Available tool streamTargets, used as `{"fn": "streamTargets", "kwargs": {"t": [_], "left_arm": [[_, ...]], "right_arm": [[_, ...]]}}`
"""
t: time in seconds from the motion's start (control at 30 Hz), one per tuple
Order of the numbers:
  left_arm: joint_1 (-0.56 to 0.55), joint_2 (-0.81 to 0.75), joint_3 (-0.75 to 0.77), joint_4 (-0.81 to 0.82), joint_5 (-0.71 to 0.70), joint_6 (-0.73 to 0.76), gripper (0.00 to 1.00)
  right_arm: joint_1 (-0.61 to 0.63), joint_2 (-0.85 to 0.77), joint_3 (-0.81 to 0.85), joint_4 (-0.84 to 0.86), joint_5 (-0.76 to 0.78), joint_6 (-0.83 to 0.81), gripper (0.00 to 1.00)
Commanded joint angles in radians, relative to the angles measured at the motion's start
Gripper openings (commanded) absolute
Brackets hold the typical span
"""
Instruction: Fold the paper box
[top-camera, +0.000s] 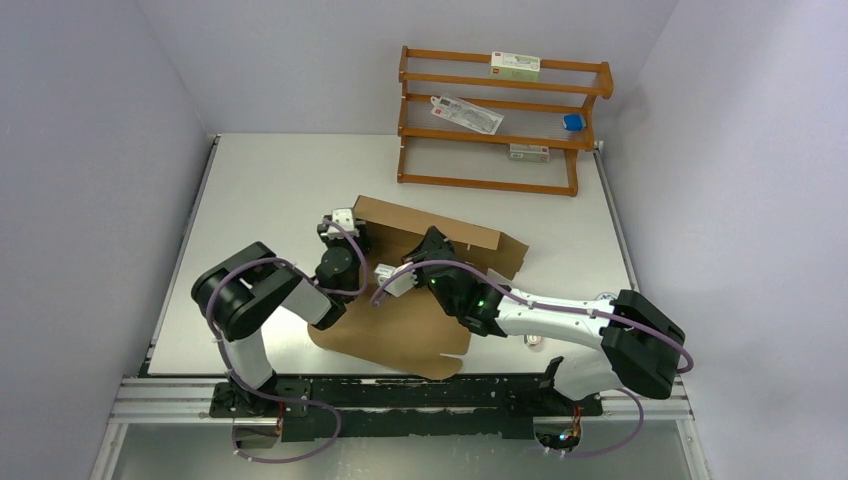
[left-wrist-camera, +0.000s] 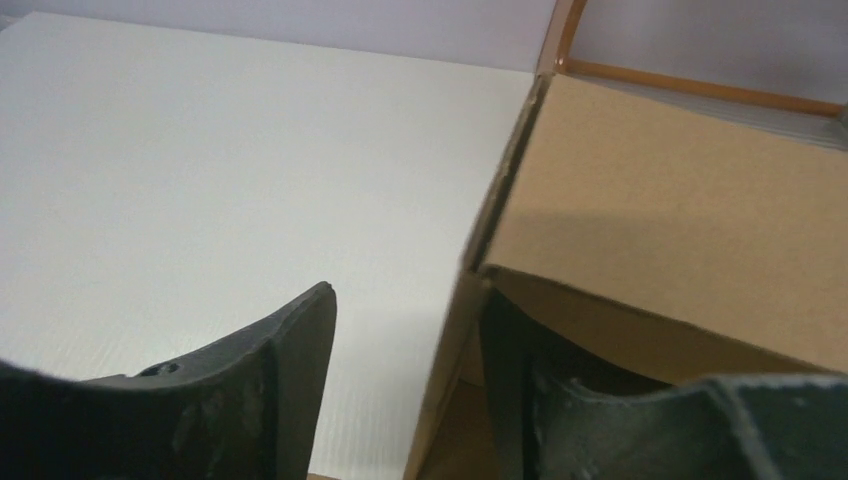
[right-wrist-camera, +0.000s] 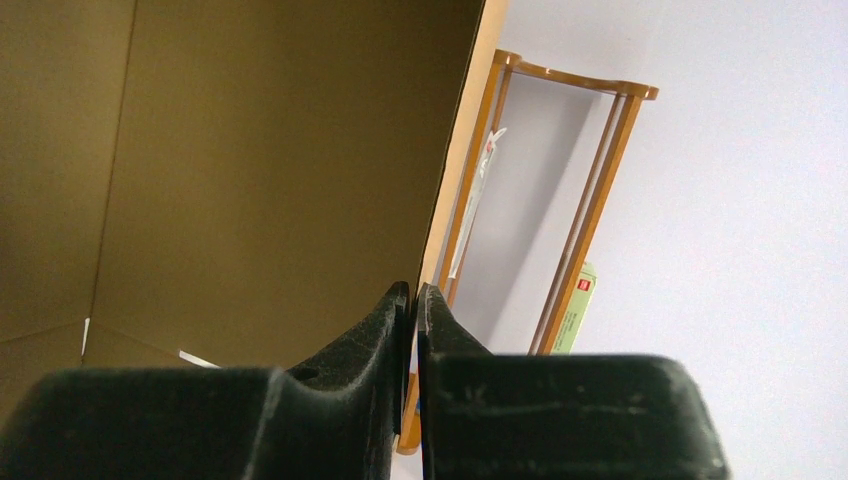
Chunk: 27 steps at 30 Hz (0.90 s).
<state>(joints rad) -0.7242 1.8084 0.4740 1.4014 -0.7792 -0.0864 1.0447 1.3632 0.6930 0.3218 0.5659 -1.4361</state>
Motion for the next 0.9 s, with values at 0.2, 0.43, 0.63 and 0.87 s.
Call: {"fn": "streamTargets", "kwargs": {"t": [0.2,0.43,0.63,0.87], "left_arm": [[0.062,-0.178,-0.143,0.002,0.249,-0.048,0.74],[0.063,-0.317,-0.17,-0.195,0.301,-0.071,0.81],[0.073,-0.239,-0.183,-0.134,0.307,-0.091,0.84],[0.126,-0.104,-0.178,-0.021,0.382,-0.154,0.84]], "right_arm": [[0.001,0.0,0.011,-0.048,0.043,0.021,0.12],[0.001,0.007,0.012,-0.026,0.038,0.02,0.14],[0.0,0.002,0.018,-0.033,0.032,0.028,0.16],[0.002,-0.002,0.019,-0.049,0.021,0.036,0.17]]}}
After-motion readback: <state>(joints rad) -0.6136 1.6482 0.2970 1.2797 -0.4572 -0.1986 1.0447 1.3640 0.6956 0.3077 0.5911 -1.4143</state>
